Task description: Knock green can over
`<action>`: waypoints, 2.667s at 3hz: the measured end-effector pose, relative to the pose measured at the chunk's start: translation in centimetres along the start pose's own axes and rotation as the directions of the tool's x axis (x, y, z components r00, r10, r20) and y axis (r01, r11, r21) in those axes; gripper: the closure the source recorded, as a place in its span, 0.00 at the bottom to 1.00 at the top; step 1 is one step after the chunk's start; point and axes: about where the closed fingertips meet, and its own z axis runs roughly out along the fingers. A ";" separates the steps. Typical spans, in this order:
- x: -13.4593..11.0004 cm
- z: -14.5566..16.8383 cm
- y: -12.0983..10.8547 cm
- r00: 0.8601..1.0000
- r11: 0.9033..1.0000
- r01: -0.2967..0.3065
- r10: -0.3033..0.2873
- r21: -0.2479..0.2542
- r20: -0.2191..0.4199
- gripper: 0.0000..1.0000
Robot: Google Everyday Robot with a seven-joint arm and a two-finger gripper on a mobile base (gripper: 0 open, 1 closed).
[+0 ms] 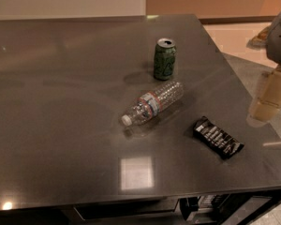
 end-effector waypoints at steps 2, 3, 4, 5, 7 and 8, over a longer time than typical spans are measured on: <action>-0.3 0.0 -0.5 1.000 1.000 0.000 0.000 -0.001 0.015 0.00; -1.4 0.5 -2.0 0.999 1.000 0.009 -0.009 0.000 0.050 0.00; -2.8 1.7 -4.1 0.995 1.000 0.011 -0.011 0.001 0.096 0.00; -4.3 3.1 -6.9 0.989 1.000 -0.001 0.000 0.011 0.151 0.00; -7.1 6.8 -12.0 0.969 0.998 -0.058 0.053 0.011 0.240 0.00; -8.7 8.9 -14.5 0.955 0.996 -0.089 0.085 0.001 0.284 0.00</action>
Offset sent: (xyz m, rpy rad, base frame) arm 0.0128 0.0039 -0.0010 0.0373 0.0158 0.0104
